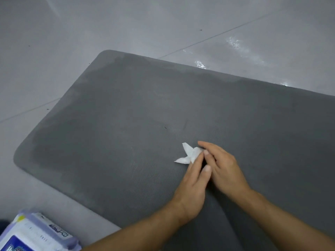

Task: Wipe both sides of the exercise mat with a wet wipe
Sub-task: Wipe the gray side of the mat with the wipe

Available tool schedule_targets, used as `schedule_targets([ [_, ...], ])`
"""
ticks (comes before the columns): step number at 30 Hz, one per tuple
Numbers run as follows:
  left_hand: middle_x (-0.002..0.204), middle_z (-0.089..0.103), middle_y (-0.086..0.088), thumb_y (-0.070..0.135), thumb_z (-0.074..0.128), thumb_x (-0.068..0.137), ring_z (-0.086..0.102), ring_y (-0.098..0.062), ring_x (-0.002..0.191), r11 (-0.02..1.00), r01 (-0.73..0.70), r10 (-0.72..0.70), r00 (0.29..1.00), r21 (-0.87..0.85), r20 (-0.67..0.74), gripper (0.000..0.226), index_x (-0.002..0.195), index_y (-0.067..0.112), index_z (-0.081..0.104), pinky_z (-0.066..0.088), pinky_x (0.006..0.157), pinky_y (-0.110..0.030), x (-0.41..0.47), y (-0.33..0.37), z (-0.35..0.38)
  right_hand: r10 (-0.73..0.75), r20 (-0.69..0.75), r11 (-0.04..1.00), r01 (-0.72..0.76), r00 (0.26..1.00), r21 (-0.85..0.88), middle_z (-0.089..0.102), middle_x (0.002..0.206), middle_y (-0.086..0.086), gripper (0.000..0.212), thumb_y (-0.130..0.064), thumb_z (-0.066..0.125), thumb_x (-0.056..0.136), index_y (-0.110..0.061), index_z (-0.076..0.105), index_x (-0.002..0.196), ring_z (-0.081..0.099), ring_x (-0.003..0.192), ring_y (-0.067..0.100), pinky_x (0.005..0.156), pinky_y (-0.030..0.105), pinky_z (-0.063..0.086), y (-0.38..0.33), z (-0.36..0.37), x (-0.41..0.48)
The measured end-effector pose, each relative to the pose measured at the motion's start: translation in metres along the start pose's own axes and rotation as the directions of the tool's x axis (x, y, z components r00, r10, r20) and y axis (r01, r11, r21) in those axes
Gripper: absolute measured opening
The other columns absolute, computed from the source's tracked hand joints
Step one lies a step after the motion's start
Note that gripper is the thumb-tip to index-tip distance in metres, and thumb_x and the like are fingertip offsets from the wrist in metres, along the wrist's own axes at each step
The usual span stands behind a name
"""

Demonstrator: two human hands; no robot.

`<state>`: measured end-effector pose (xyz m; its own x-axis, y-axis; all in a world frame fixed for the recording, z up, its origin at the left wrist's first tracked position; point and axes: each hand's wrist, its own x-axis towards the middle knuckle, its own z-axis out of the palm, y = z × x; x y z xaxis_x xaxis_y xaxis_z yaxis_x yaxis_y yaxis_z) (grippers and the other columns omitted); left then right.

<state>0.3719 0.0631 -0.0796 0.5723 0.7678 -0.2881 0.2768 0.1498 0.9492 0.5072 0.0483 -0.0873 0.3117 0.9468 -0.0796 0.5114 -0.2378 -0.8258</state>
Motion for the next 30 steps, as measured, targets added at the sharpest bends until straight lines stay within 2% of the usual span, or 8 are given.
schedule_targets([
  [4,0.132,0.070,0.000,0.043,0.039,0.108,0.064,-0.009,0.124,0.745,0.223,-0.288,0.958,-0.629,-0.002,0.051,0.144,0.011,0.055,0.050,0.105,-0.025,0.026,0.036,0.017,0.057,-0.097,0.996,-0.050,0.994,0.073,0.067,0.133,-0.008,0.035,-0.018,0.057,0.105,-0.021,0.065,0.139,0.059,0.120,0.000,0.101,0.005,0.038,0.001,-0.013,0.003],
  [7,0.129,0.072,-0.009,0.058,0.030,0.105,0.068,-0.022,0.120,0.587,0.339,-0.351,0.925,-0.735,0.145,0.062,0.140,0.015,0.058,0.052,0.105,-0.036,0.038,0.057,0.012,0.041,-0.114,0.999,-0.037,0.993,0.033,0.063,0.130,-0.013,0.046,-0.015,0.068,0.099,-0.022,0.060,0.144,0.056,0.117,-0.003,0.097,-0.001,0.033,0.010,-0.024,-0.002],
  [11,0.131,0.064,0.011,0.051,0.027,0.109,0.065,-0.017,0.120,0.894,0.265,-0.272,0.962,-0.362,0.032,0.048,0.129,0.027,0.063,0.049,0.110,-0.040,0.050,0.053,-0.004,-0.010,-0.315,0.989,-0.037,0.949,-0.143,0.068,0.115,-0.001,0.036,-0.001,0.070,0.094,-0.012,0.072,0.128,0.062,0.107,0.015,0.092,0.002,0.034,0.029,-0.051,0.005],
  [14,0.130,0.062,-0.001,0.026,0.052,0.108,0.061,0.003,0.107,0.997,0.048,-0.037,0.980,0.054,-0.193,0.019,0.122,0.025,0.064,0.046,0.110,-0.027,0.066,0.029,-0.036,0.112,-0.400,0.975,-0.178,0.910,-0.132,0.066,0.132,0.011,0.036,-0.011,0.067,0.098,-0.007,0.067,0.134,0.060,0.123,0.027,0.102,0.013,0.031,0.042,-0.076,0.010],
  [18,0.127,0.062,0.000,0.016,0.063,0.101,0.059,-0.014,0.120,0.832,-0.055,0.210,0.952,0.553,-0.222,0.021,0.120,0.014,0.071,0.038,0.108,-0.017,0.072,0.001,-0.093,0.158,-0.043,0.877,-0.161,0.986,-0.452,0.017,0.173,0.004,0.072,-0.065,0.043,0.098,-0.032,0.032,0.161,0.014,0.159,0.025,0.128,0.041,0.019,0.059,-0.072,-0.006],
  [21,0.150,0.051,-0.003,0.026,0.063,0.099,0.042,-0.023,0.144,0.647,-0.019,0.214,0.964,0.763,-0.158,0.036,0.133,0.014,0.065,0.032,0.122,-0.040,0.068,-0.008,-0.126,0.152,0.069,0.773,-0.075,0.986,-0.630,-0.014,0.174,-0.005,0.073,-0.062,0.027,0.104,-0.028,0.014,0.166,-0.013,0.160,0.019,0.129,0.044,0.009,0.060,-0.052,-0.022],
  [25,0.171,0.020,0.000,0.035,0.060,0.101,0.009,-0.021,0.159,0.434,0.032,0.189,0.974,0.901,-0.125,0.061,0.157,0.023,0.040,0.010,0.129,-0.048,0.057,-0.020,-0.154,0.029,0.138,0.810,0.058,0.990,-0.584,-0.005,0.174,0.003,0.073,-0.045,0.039,0.108,-0.009,0.011,0.166,-0.010,0.160,0.020,0.128,0.032,-0.009,0.031,-0.020,-0.030],
  [30,0.173,0.002,0.007,0.055,0.026,0.106,-0.004,-0.014,0.159,0.391,0.072,0.132,0.982,0.918,-0.133,0.064,0.165,0.030,0.018,0.000,0.128,-0.044,0.044,-0.040,-0.159,-0.184,0.382,0.719,0.389,0.906,-0.576,0.024,0.171,0.008,0.076,-0.055,0.037,0.103,-0.008,0.031,0.162,0.014,0.159,0.022,0.130,0.036,0.005,0.008,0.021,-0.049],
])
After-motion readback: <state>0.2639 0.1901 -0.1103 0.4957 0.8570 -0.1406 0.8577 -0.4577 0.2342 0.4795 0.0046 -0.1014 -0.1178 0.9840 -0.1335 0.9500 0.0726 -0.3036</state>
